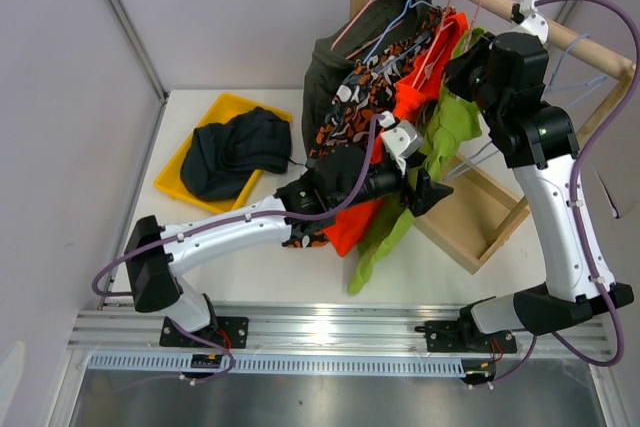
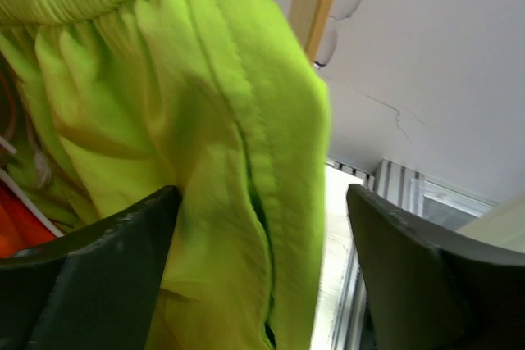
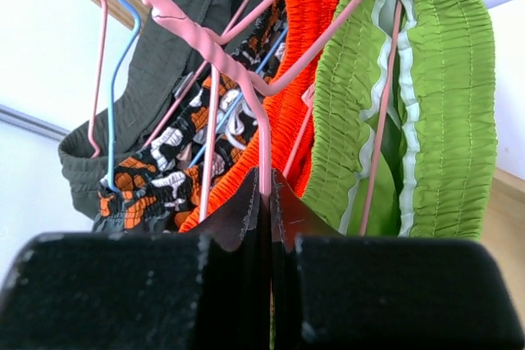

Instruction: Remove the shorts from the hanger

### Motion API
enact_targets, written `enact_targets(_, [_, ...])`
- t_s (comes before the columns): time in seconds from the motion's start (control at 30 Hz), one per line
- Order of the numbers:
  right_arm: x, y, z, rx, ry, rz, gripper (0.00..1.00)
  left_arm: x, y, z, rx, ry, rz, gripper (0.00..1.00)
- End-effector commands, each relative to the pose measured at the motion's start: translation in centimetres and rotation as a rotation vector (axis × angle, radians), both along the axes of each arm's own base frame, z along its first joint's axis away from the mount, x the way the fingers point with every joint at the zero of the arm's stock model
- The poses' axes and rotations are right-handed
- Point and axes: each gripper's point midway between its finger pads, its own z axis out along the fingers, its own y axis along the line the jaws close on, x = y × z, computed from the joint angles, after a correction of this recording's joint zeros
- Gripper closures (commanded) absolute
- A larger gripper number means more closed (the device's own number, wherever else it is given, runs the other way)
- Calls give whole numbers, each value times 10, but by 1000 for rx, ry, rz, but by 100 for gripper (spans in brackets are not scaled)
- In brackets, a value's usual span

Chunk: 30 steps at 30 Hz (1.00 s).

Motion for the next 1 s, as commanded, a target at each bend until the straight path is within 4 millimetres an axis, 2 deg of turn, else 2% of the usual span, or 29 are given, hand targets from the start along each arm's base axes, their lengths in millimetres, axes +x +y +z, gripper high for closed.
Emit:
enact_targets(0.0, [-9,-2,51,50,-142,11,100,11,-2,34,-72,-71,55,18])
enact_targets(0.2, [-30,-4,64,86,-143,30,100,24,3,39,-71,-92,130,38])
enact_targets(0.33, [-42,-2,63,112,-131,54,100,26,8,44,-76,-100,150,51])
enact_targets(0.4, [-47,0,61,127,-124,72,100,25,11,46,-85,-100,154,62])
enact_targets(0.47, [-52,4,60,141,-119,97,100,23,15,50,-95,-98,157,67])
enact_targets(0.5, [-53,6,60,150,-119,103,100,23,16,51,-97,-99,156,66])
enact_targets(0.57, [-56,10,60,163,-117,122,100,19,20,57,-108,-97,151,57])
enact_targets(0.6, [-55,12,60,164,-118,130,100,18,22,61,-111,-98,146,48])
enact_targets(0.63, [-55,13,61,167,-120,136,100,16,23,60,-111,-96,141,28])
enact_targets(0.67, [-53,14,63,168,-122,136,100,14,28,67,-125,-97,141,22])
enact_targets(0.87, [-48,21,70,180,-131,154,100,7,45,78,-163,-102,147,10])
enact_targets(0.93, [-50,22,74,191,-136,160,100,5,50,83,-175,-104,153,12])
enact_targets(0.97, [-49,23,74,193,-139,160,100,5,50,82,-174,-104,153,19])
